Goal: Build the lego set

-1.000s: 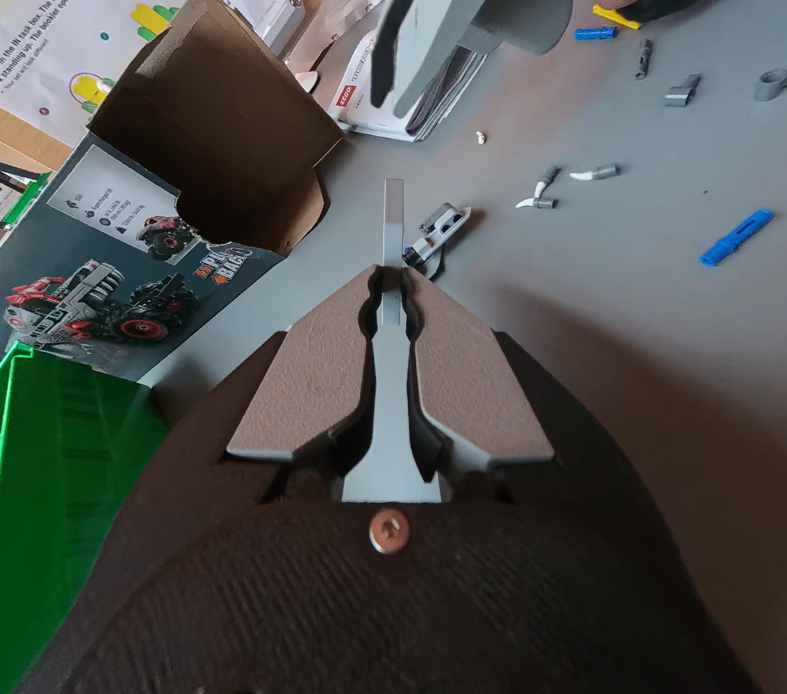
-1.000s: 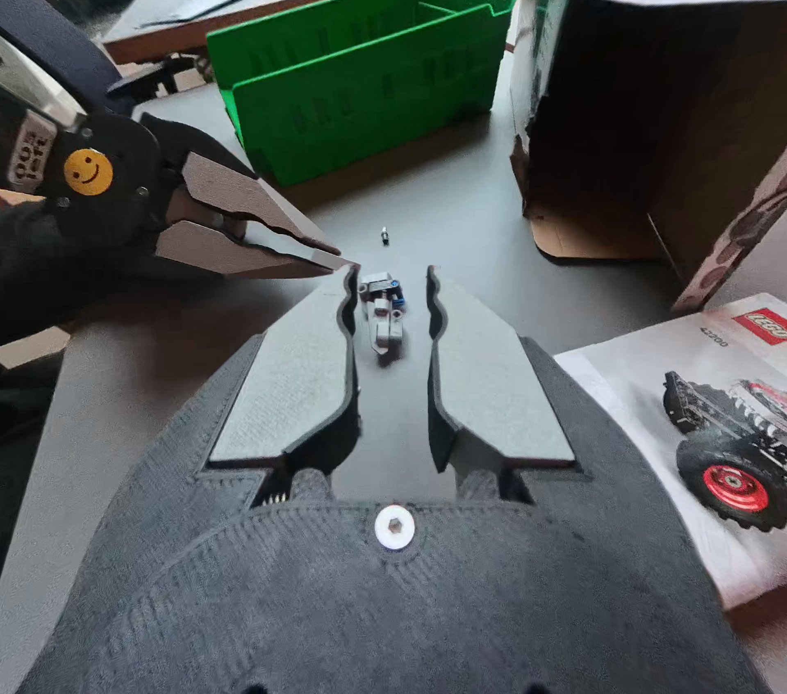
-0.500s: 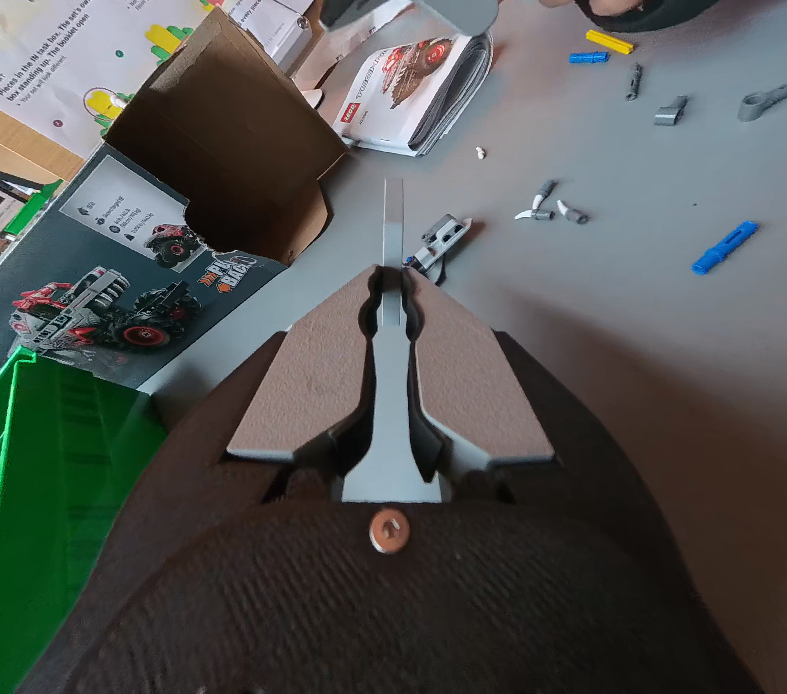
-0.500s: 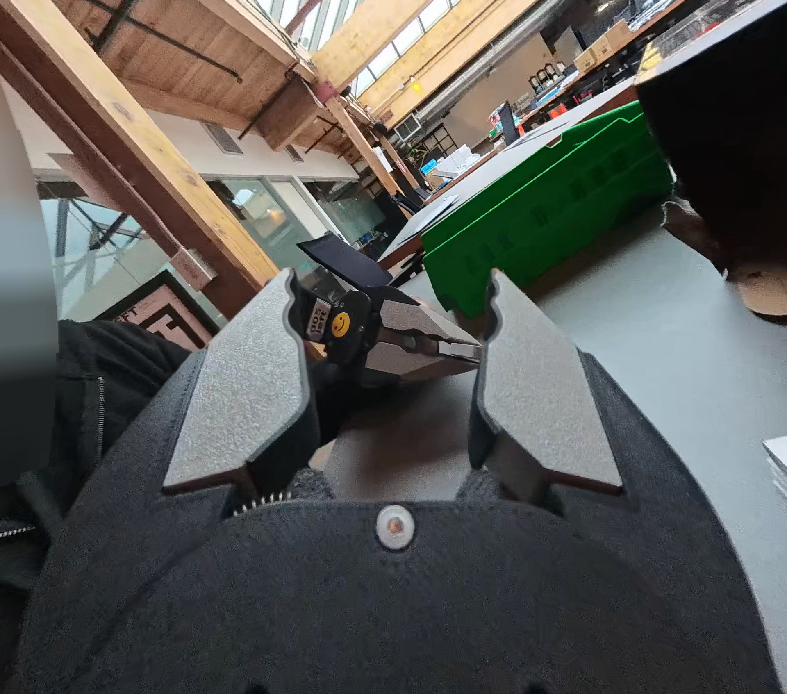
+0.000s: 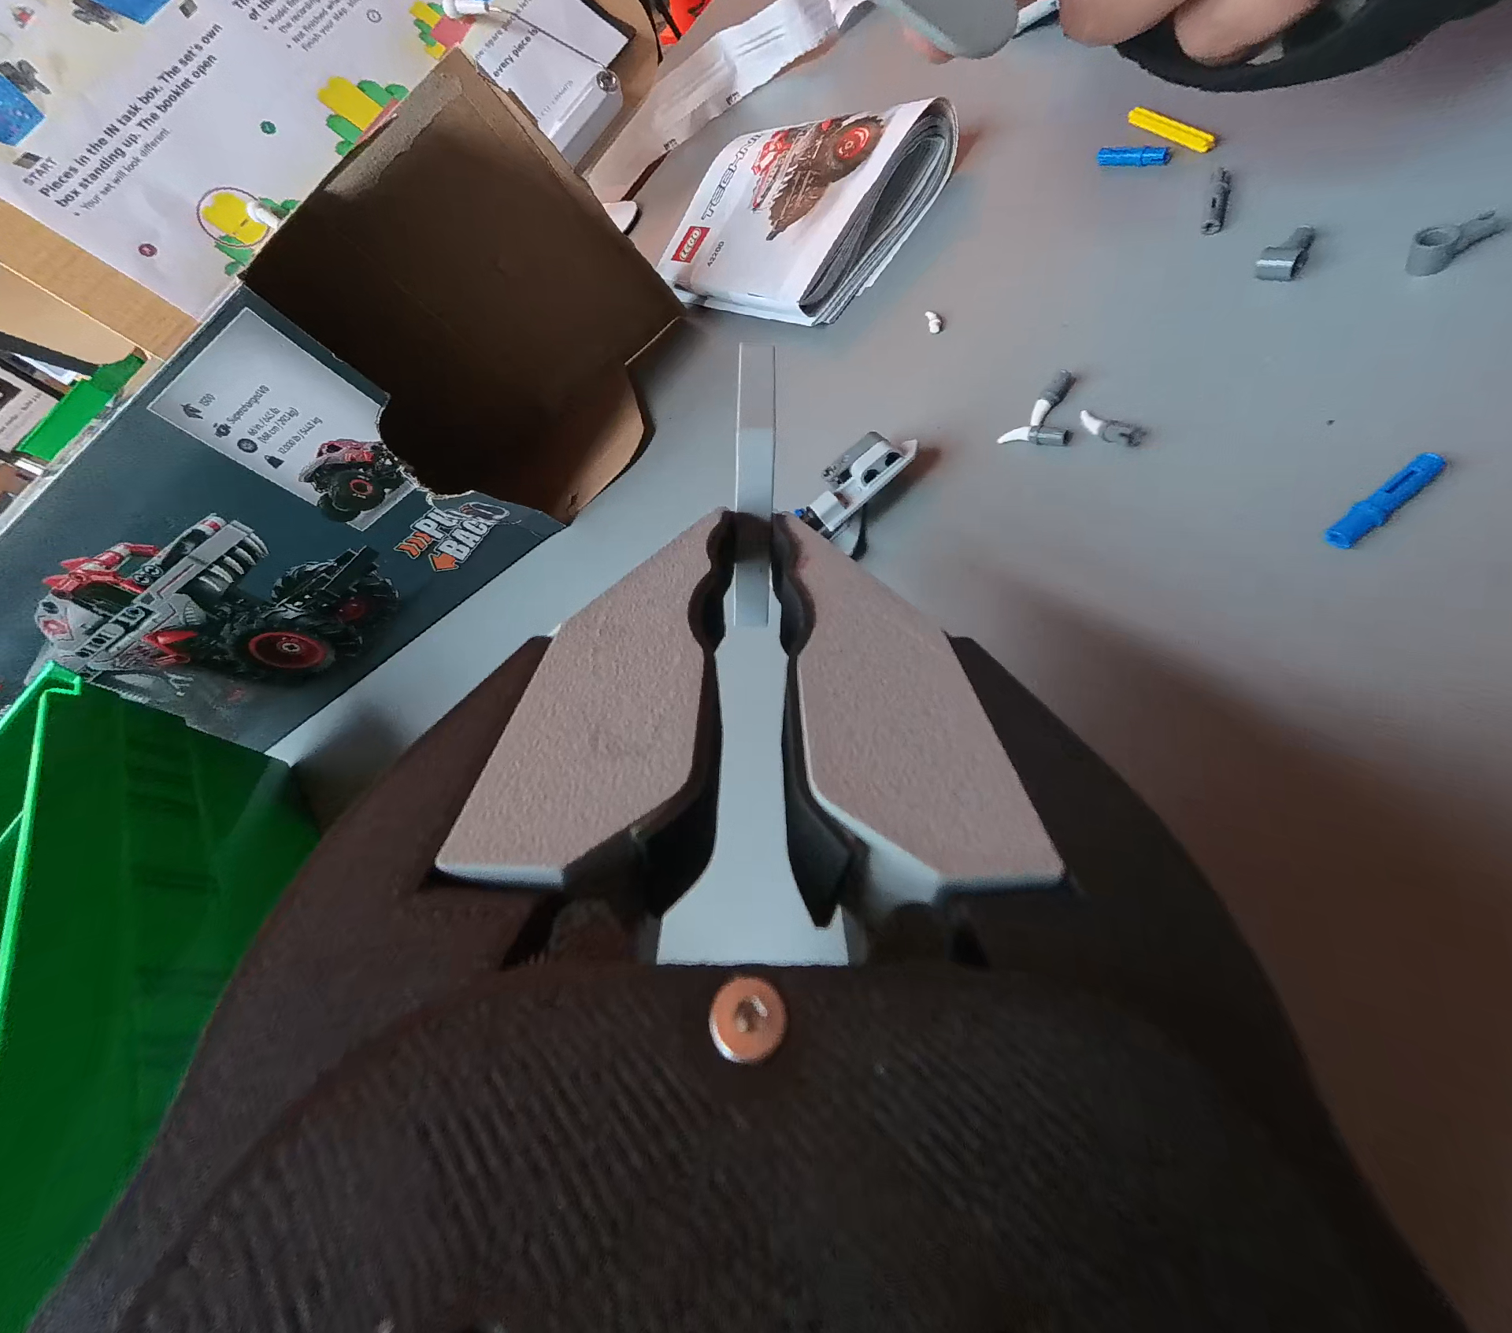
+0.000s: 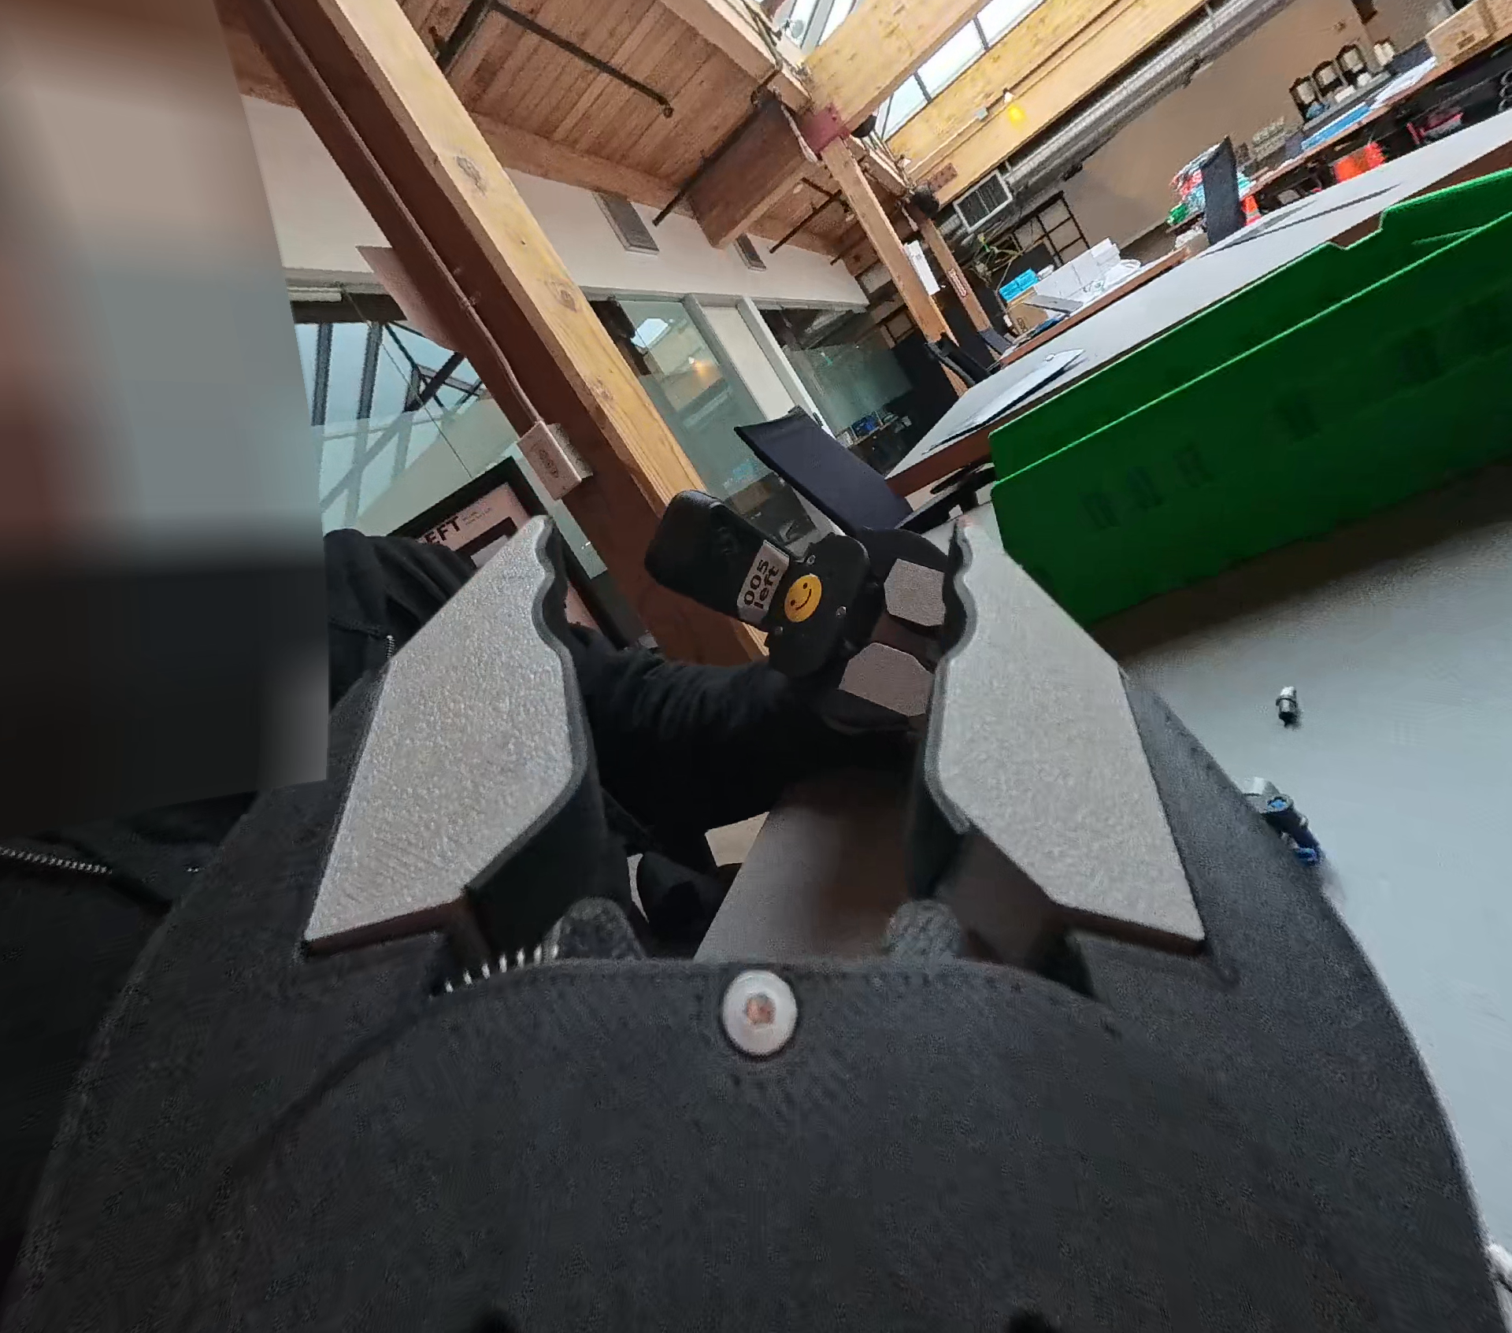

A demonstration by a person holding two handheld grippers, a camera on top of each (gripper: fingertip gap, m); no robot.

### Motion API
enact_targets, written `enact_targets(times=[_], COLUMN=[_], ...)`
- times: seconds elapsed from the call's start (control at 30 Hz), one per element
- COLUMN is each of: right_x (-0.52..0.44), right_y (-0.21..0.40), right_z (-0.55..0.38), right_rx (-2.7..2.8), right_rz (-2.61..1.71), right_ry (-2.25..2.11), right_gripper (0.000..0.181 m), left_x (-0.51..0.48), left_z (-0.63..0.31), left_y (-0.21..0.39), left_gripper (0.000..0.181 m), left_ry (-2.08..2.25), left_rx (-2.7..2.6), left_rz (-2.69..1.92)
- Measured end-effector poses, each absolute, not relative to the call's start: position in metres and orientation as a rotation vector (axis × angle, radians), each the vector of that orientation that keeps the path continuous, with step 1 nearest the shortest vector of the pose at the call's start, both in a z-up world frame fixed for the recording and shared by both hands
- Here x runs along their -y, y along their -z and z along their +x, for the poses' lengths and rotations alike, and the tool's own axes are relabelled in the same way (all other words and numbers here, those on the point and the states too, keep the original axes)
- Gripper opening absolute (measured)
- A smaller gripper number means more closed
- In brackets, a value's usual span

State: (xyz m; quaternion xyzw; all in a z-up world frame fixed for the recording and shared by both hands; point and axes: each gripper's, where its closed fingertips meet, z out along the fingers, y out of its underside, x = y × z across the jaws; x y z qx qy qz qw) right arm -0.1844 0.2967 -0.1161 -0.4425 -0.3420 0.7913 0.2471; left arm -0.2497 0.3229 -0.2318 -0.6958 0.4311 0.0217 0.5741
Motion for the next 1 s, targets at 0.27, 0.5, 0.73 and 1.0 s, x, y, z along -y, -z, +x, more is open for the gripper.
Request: enact_targets(times=[0.27, 0.5, 0.73, 1.0], right_x=[-0.268, -0.26, -0.263, -0.263], right_y=[0.119, 0.129, 0.127, 0.129], right_z=[-0.191, -0.2, -0.199, -0.201], right_rx=[1.166, 1.231, 1.207, 1.214], right_rz=[-1.156, -1.19, -1.188, -1.196], right_ry=[-2.005, -1.953, -1.953, -1.945], right_gripper=[0.087, 0.085, 0.084, 0.084], left_x=[-0.324, -0.324, -0.324, -0.324], left_z=[-0.251, -0.253, -0.253, -0.253], left_y=[0.233, 0.232, 0.232, 0.229], left_gripper=[0.006, 0.006, 0.006, 0.006], left_ry=[-0.056, -0.056, -0.053, -0.046], left_rx=[-1.011, -1.004, -1.006, -0.994], left_rz=[-1.638, -1.636, -1.635, -1.626])
